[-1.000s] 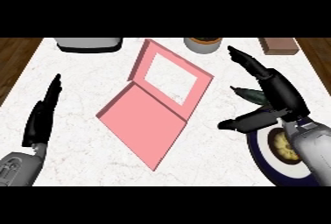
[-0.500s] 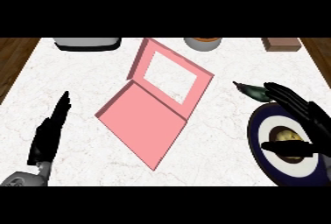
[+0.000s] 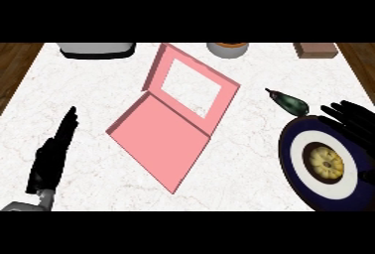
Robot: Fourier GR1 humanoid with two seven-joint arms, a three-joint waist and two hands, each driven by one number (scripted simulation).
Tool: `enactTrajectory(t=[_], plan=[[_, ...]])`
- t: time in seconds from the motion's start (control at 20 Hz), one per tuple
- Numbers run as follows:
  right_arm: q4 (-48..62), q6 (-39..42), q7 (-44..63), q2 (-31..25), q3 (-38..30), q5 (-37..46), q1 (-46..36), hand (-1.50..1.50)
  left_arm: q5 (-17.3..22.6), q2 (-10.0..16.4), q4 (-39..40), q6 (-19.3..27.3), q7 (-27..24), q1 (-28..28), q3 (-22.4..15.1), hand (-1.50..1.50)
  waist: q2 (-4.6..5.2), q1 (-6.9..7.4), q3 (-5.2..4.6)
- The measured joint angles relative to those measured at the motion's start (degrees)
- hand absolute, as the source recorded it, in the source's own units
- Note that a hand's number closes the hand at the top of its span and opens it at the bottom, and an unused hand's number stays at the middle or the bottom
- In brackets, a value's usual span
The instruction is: Pick the squash from the plate and place it in the cardboard box
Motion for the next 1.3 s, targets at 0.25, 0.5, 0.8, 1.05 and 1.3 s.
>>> enactTrajectory(t=[0.25,0.5,0.8,1.05,1.3], plan=[[-5.89,6.78,12.73,-4.22,4.29,10.46,3.05,-1.50,-0.69,-0.89,-0.74,0.54,0.80,0.27,-0.51,0.00,0.13,-0.04,0.02],[-12.63,14.22,24.65,-2.31,8.13,17.80,5.96,-1.50,-1.12,-0.92,-1.52,-0.42,0.14,1.31,0.22,0.00,0.34,0.48,0.13],[-12.48,16.75,31.39,4.49,10.11,26.50,7.70,-1.50,-2.65,-2.29,-1.24,-1.54,-0.07,1.05,1.61,0.00,0.53,0.87,0.21],[-9.84,16.96,31.91,8.32,8.49,30.93,8.49,-1.50,-3.52,-3.28,-1.26,-3.48,-0.23,1.57,3.15,0.00,0.57,0.97,0.23],[-6.86,16.52,30.17,10.70,5.93,34.36,9.35,-1.50,-5.20,-4.63,-1.78,-4.61,0.30,1.59,4.37,0.00,0.58,0.98,0.24]])
